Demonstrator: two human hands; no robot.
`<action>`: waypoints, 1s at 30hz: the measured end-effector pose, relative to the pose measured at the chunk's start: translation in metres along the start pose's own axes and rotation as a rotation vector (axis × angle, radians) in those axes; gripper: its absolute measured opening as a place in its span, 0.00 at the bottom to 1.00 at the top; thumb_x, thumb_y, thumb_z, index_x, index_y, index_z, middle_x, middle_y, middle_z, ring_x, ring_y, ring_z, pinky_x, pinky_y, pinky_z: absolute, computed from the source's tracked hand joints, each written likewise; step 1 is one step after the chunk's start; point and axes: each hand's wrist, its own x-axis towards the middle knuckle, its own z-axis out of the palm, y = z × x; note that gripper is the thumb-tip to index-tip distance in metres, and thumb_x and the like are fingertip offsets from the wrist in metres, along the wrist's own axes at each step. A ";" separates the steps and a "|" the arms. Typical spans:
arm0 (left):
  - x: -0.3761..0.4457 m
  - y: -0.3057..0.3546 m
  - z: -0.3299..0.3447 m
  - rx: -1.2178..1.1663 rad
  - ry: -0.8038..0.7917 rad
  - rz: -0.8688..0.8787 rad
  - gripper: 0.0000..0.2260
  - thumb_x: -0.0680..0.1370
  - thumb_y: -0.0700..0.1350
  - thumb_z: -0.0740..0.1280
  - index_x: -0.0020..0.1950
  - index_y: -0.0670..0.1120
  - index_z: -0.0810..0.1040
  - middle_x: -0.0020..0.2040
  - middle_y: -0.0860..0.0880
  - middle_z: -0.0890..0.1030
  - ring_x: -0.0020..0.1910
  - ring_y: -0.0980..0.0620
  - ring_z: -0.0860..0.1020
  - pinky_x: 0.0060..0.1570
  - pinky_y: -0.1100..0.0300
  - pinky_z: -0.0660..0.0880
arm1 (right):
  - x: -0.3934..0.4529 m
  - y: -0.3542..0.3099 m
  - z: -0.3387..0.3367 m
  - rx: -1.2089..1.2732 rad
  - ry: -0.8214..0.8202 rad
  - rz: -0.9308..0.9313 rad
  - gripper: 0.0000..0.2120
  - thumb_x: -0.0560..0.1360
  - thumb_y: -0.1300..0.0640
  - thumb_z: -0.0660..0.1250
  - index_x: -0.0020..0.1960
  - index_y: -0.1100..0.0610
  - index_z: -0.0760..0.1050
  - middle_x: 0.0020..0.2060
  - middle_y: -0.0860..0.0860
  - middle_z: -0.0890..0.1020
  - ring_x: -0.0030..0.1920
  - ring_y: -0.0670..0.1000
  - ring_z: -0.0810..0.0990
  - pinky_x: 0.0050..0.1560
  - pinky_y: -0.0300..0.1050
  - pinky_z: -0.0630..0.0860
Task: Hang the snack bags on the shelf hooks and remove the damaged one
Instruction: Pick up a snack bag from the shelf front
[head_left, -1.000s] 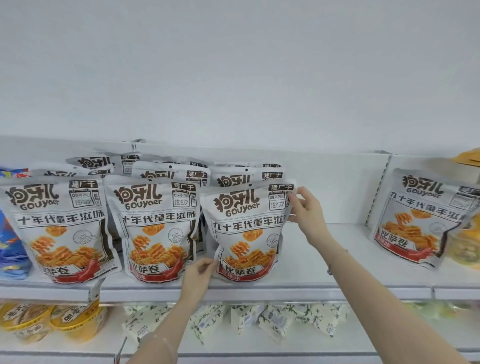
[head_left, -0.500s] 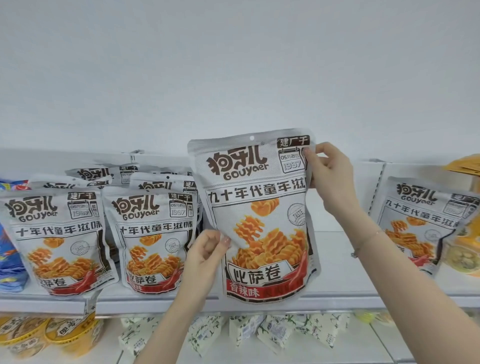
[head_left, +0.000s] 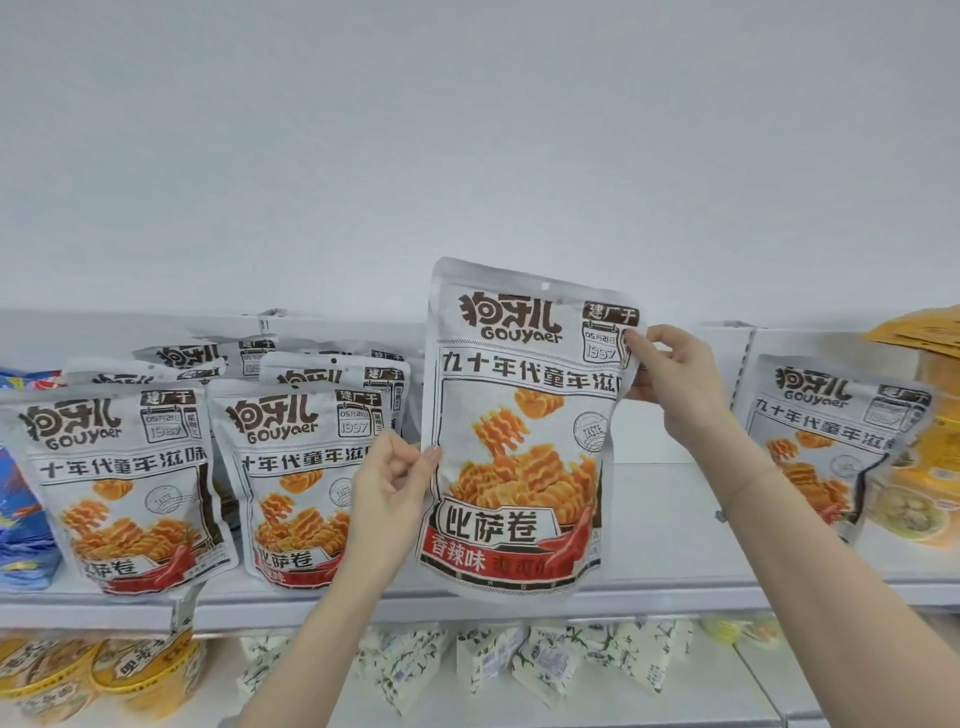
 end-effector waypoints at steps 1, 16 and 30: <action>0.001 0.000 -0.001 -0.004 -0.004 -0.003 0.11 0.78 0.40 0.66 0.39 0.43 0.68 0.25 0.49 0.67 0.22 0.55 0.61 0.24 0.61 0.59 | 0.000 0.001 -0.001 0.017 -0.016 0.004 0.11 0.80 0.61 0.64 0.38 0.57 0.71 0.27 0.51 0.85 0.24 0.48 0.83 0.25 0.38 0.78; 0.020 -0.024 -0.014 0.237 -0.030 -0.236 0.09 0.79 0.47 0.64 0.42 0.44 0.76 0.35 0.48 0.79 0.35 0.52 0.78 0.45 0.51 0.76 | 0.001 0.021 0.023 0.037 -0.154 0.013 0.09 0.82 0.61 0.61 0.42 0.57 0.69 0.36 0.56 0.86 0.30 0.55 0.85 0.32 0.48 0.84; 0.043 -0.034 0.014 0.469 -0.111 -0.253 0.29 0.69 0.46 0.77 0.63 0.46 0.65 0.55 0.53 0.80 0.41 0.59 0.84 0.34 0.71 0.73 | 0.006 0.092 0.037 0.018 -0.167 0.085 0.09 0.82 0.58 0.60 0.43 0.57 0.72 0.43 0.61 0.86 0.44 0.62 0.85 0.46 0.52 0.84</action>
